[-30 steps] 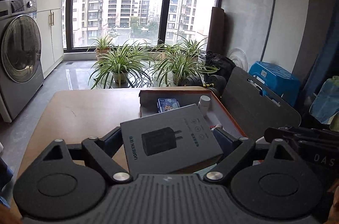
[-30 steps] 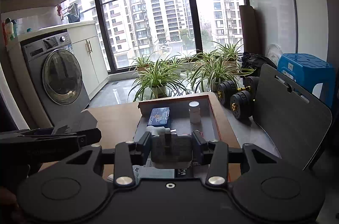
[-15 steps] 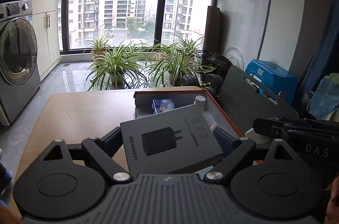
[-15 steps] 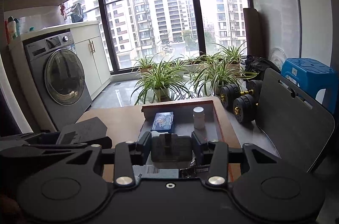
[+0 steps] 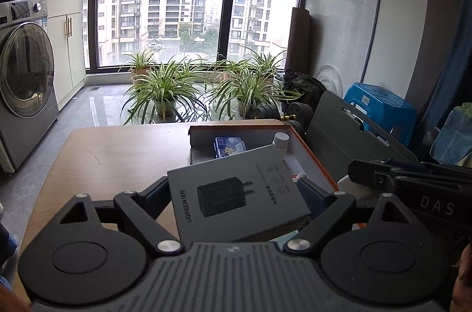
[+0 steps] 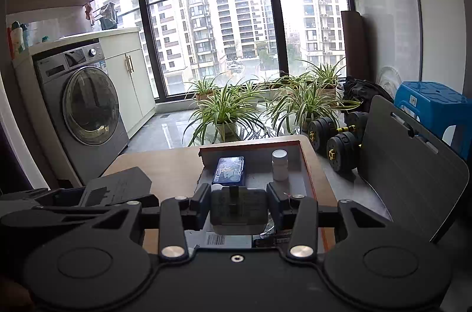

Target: Organize rigid objects

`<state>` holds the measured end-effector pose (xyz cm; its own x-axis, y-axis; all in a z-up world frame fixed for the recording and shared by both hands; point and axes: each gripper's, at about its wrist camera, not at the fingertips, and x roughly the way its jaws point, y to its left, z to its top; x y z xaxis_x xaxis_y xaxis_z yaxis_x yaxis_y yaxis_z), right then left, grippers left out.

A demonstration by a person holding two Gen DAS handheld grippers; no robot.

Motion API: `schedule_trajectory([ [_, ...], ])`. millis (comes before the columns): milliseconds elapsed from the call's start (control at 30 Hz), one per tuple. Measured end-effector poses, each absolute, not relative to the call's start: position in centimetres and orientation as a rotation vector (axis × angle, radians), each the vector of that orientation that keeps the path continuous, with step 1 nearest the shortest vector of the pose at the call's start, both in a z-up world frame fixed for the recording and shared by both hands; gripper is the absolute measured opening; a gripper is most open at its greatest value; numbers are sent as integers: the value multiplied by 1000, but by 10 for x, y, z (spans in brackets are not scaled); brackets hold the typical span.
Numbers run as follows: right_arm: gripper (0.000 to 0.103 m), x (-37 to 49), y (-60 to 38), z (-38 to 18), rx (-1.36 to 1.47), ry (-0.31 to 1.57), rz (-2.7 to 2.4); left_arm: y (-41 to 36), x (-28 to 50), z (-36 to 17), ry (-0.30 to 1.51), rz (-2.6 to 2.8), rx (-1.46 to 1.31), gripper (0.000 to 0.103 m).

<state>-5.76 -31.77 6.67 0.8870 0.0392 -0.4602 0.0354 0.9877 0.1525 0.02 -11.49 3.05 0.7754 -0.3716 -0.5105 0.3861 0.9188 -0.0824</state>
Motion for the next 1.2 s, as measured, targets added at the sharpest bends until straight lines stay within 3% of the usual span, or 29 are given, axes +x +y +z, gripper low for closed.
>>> schedule_trajectory([
  [1200, 51, -32, -327, 46, 167, 518, 3, -125, 12, 15, 601, -421, 31, 93],
])
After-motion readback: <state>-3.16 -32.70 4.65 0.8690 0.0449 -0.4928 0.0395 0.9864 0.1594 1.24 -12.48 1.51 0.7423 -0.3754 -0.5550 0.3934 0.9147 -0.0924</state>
